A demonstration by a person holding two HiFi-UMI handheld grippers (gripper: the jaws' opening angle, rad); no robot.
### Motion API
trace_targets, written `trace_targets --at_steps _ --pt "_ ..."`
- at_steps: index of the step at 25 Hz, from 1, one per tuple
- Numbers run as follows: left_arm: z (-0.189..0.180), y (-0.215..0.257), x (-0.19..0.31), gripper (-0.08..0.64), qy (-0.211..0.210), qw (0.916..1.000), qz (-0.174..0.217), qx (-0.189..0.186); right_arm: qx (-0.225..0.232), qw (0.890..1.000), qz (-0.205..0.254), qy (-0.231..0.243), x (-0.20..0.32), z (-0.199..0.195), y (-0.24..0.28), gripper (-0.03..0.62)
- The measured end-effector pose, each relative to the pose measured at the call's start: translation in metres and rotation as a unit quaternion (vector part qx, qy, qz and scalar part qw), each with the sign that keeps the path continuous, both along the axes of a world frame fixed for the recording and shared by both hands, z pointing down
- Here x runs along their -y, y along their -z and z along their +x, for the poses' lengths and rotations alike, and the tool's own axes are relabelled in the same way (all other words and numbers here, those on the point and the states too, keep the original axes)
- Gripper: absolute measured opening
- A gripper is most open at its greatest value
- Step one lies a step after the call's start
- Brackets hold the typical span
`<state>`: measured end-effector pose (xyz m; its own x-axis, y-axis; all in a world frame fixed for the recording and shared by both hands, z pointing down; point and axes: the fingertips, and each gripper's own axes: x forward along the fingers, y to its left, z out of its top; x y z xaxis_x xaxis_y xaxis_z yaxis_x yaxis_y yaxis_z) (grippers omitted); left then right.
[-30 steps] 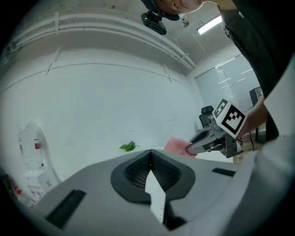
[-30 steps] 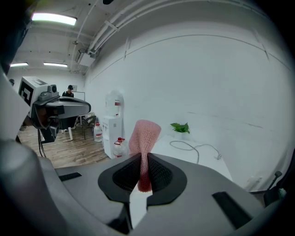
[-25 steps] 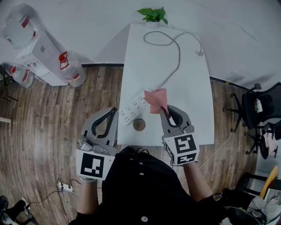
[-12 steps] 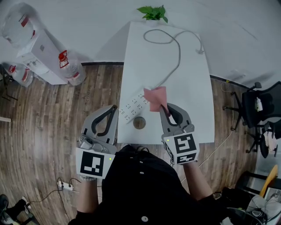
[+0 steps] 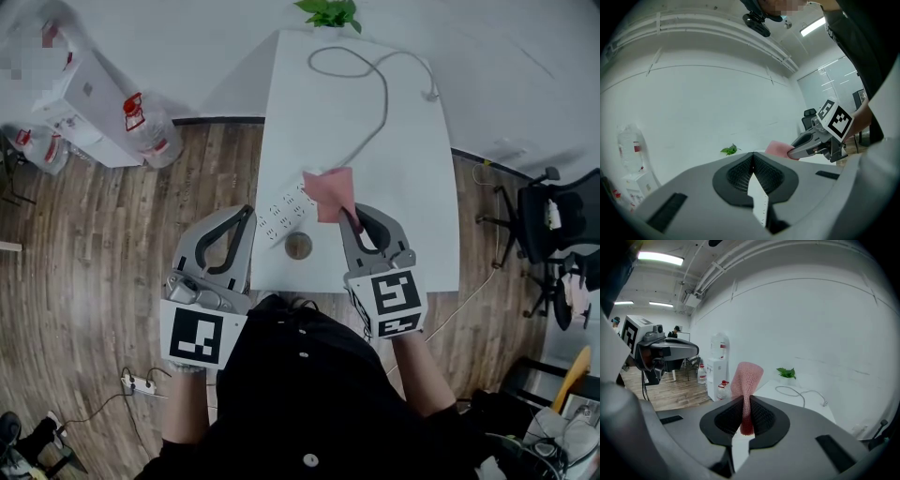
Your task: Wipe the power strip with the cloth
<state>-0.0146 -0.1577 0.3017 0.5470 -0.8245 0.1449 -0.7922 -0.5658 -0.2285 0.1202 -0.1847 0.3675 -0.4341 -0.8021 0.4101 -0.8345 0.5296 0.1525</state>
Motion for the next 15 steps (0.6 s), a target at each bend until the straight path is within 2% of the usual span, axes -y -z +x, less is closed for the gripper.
trace_targets --at_steps 15 --pt "0.0003 -0.0037 -0.0053 0.014 -0.005 1.0 0.004 -0.004 0.0 1.0 -0.01 0.002 -0.0082 -0.0055 -0.0075 0.051"
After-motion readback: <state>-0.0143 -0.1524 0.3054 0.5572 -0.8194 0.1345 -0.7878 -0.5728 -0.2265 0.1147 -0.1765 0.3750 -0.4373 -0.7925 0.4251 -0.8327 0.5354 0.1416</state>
